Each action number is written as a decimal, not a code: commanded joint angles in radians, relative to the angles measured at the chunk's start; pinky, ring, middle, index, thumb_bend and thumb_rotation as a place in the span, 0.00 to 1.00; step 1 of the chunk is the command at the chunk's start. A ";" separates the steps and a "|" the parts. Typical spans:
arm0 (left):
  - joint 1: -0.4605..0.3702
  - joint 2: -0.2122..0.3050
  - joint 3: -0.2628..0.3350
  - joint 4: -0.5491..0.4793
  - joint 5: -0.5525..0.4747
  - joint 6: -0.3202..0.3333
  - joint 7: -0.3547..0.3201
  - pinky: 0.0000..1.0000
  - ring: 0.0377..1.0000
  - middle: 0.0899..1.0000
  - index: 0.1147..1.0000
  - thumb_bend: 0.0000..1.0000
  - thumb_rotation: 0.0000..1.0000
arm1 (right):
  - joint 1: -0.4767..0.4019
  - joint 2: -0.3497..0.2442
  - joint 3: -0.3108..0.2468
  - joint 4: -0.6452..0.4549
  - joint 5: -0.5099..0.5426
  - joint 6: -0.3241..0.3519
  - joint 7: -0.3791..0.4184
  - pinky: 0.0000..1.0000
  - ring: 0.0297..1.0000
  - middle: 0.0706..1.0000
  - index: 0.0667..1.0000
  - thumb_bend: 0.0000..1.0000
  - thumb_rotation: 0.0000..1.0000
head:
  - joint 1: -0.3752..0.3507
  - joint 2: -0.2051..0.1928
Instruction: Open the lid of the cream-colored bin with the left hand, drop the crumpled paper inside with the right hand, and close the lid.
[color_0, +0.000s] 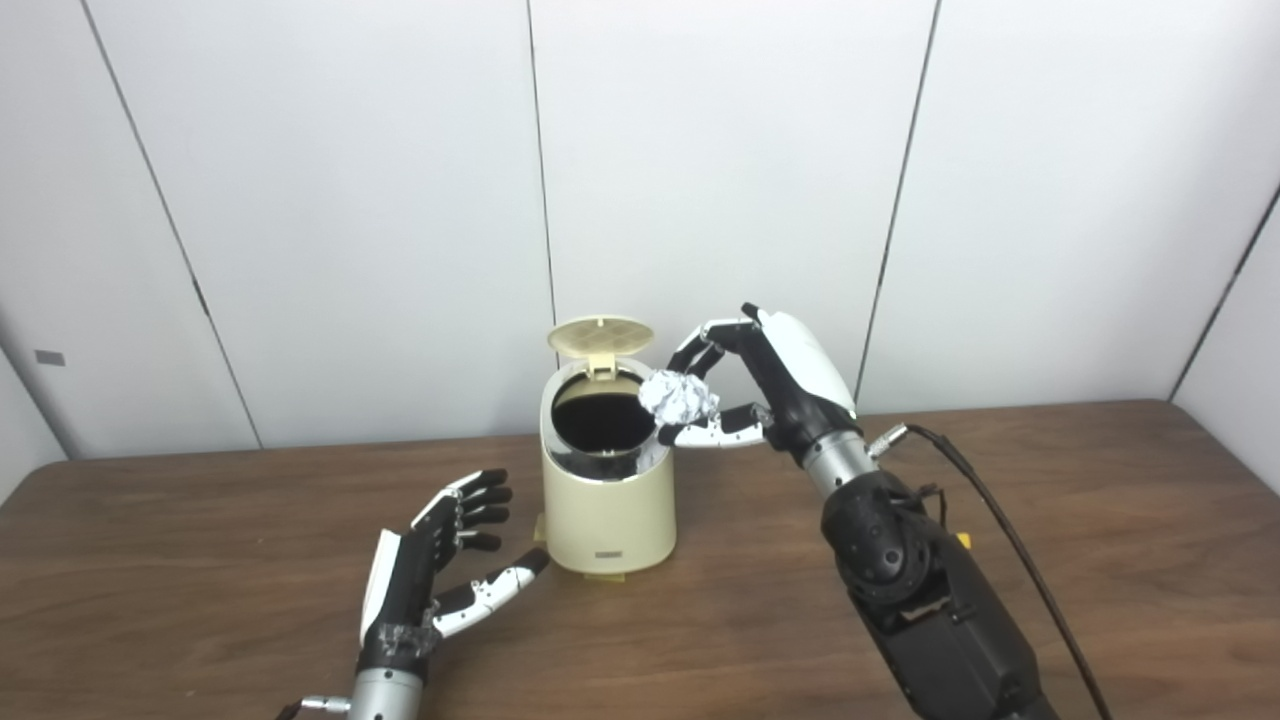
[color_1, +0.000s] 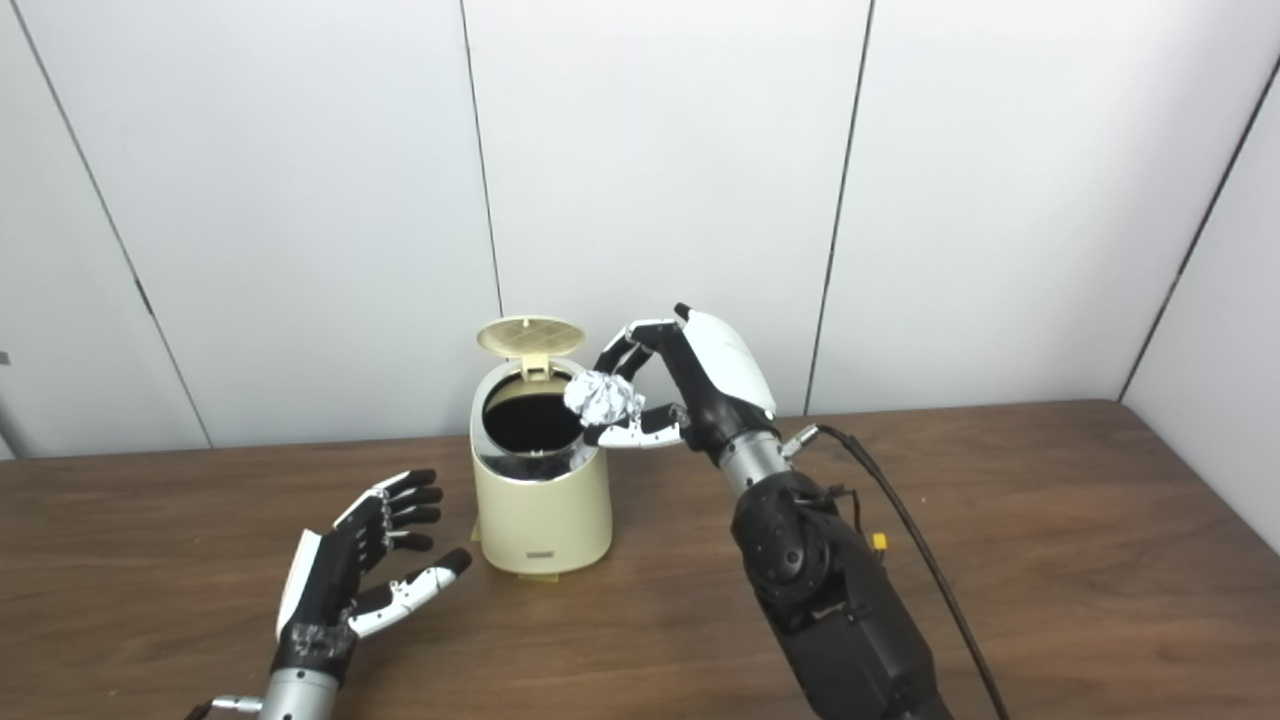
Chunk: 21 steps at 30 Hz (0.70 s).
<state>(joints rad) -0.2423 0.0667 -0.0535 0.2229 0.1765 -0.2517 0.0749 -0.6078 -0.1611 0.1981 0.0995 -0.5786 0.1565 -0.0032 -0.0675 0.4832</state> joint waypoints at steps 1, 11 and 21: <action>0.025 -0.019 -0.012 0.012 0.026 -0.015 0.017 0.63 0.72 0.73 0.79 0.70 0.16 | -0.069 0.004 -0.005 -0.014 -0.001 -0.028 -0.023 1.00 0.75 0.43 0.46 0.53 0.00 | -0.001 0.001; 0.031 -0.024 -0.015 0.002 0.033 -0.003 0.024 0.64 0.72 0.73 0.79 0.70 0.16 | -0.104 0.029 -0.001 0.055 0.028 -0.050 -0.030 1.00 0.75 0.42 0.48 0.53 0.00 | 0.016 0.003; 0.035 -0.033 -0.021 0.002 0.050 -0.011 0.029 0.67 0.72 0.72 0.79 0.70 0.15 | -0.121 0.052 0.016 0.114 0.025 -0.033 -0.033 1.00 0.76 0.44 0.46 0.53 0.00 | 0.028 0.007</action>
<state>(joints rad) -0.2379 0.0543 -0.0623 0.2120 0.2056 -0.2419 0.0846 -0.6568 -0.1100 0.2188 0.2283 -0.5544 0.1466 -0.0130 -0.0383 0.4893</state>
